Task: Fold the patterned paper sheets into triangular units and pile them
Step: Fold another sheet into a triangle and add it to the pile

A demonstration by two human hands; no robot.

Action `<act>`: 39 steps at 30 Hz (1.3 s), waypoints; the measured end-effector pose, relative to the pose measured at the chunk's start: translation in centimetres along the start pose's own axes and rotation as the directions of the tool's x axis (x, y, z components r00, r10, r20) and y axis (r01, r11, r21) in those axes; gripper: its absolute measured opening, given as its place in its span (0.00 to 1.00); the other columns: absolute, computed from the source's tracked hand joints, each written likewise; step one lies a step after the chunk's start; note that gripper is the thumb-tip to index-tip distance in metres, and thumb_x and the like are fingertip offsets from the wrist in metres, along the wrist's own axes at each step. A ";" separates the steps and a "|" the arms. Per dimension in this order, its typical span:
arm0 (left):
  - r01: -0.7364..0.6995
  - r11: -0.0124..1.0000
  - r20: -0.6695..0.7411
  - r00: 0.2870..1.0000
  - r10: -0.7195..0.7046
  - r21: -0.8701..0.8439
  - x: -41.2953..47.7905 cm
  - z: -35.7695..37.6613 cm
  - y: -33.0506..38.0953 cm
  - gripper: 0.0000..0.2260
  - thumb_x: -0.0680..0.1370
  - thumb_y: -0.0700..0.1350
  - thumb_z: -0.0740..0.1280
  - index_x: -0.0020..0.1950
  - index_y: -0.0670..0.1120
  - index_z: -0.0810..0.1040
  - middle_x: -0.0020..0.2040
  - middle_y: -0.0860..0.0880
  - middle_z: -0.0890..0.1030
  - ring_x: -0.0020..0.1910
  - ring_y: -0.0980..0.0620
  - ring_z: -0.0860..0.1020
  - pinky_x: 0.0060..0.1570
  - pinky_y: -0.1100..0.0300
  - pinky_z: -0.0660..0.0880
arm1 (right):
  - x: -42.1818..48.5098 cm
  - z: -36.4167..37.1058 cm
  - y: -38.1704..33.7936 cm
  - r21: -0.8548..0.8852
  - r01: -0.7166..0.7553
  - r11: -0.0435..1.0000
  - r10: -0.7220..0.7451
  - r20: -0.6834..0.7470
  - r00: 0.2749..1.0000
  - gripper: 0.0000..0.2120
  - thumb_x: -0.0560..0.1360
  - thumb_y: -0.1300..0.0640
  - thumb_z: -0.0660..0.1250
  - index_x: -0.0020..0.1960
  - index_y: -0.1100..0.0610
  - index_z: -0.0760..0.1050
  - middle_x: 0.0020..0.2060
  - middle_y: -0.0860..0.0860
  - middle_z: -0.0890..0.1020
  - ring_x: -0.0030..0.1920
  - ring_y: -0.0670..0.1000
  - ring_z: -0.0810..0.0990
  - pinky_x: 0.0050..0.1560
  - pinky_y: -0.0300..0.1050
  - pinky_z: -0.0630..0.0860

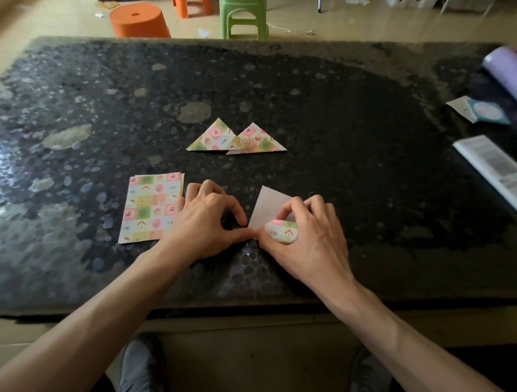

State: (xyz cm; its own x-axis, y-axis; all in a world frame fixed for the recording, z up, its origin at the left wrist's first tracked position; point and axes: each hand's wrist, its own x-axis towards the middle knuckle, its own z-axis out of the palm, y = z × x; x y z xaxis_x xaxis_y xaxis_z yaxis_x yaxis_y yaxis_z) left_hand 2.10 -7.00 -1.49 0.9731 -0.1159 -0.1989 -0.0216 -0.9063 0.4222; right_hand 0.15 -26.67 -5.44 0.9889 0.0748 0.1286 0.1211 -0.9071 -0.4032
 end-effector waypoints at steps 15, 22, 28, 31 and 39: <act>0.008 1.000 0.045 0.999 -0.008 -0.013 0.1 -0.6 -0.1 0.10 0.70 0.63 0.77 0.43 0.67 0.77 0.60 0.56 0.65 0.69 0.50 0.59 0.65 0.52 0.60 | 0.0 -0.2 -0.1 -0.032 -0.008 0.999 0.009 0.037 0.999 0.24 0.70 0.27 0.66 0.53 0.42 0.67 0.51 0.44 0.65 0.51 0.46 0.65 0.52 0.44 0.72; 0.007 0.999 0.057 0.998 -0.004 -0.049 0.1 -0.6 -0.2 0.10 0.70 0.62 0.78 0.43 0.67 0.78 0.60 0.56 0.66 0.69 0.50 0.59 0.61 0.57 0.59 | 0.0 -0.4 0.3 0.047 -0.013 0.999 0.010 0.061 0.998 0.22 0.71 0.29 0.69 0.53 0.43 0.71 0.52 0.44 0.67 0.53 0.46 0.66 0.54 0.43 0.70; 0.020 0.998 0.074 0.997 -0.016 -0.054 0.3 -0.7 -0.2 0.10 0.70 0.61 0.78 0.42 0.67 0.78 0.60 0.56 0.66 0.69 0.51 0.59 0.62 0.57 0.60 | 0.6 -1.1 0.6 0.273 -0.135 0.952 0.109 0.108 0.988 0.10 0.78 0.41 0.69 0.47 0.48 0.78 0.49 0.44 0.73 0.56 0.45 0.70 0.52 0.40 0.72; 0.018 0.998 0.075 0.997 -0.014 -0.056 0.3 -0.8 -0.2 0.10 0.70 0.61 0.78 0.43 0.67 0.78 0.60 0.57 0.65 0.69 0.51 0.59 0.64 0.56 0.60 | 0.6 -1.2 0.7 0.233 -0.128 0.964 0.110 0.091 0.990 0.09 0.79 0.45 0.70 0.45 0.49 0.78 0.48 0.44 0.73 0.55 0.44 0.71 0.49 0.38 0.69; 0.023 0.998 0.083 0.996 -0.018 -0.061 0.3 -0.9 -0.2 0.10 0.69 0.61 0.78 0.42 0.66 0.78 0.60 0.57 0.66 0.70 0.51 0.59 0.68 0.53 0.62 | 0.6 -0.9 0.5 0.168 -0.106 0.980 0.102 0.033 0.994 0.09 0.78 0.44 0.71 0.44 0.48 0.77 0.48 0.45 0.74 0.54 0.44 0.71 0.42 0.35 0.67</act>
State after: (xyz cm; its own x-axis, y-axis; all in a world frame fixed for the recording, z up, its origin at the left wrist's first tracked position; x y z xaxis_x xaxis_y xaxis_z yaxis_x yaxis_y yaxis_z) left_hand 2.60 -6.52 -0.87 0.9509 -0.1328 -0.2795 0.0150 -0.8823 0.4704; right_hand 0.67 -27.42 -4.75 0.9983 -0.0043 0.0573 0.0286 -0.8275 -0.5607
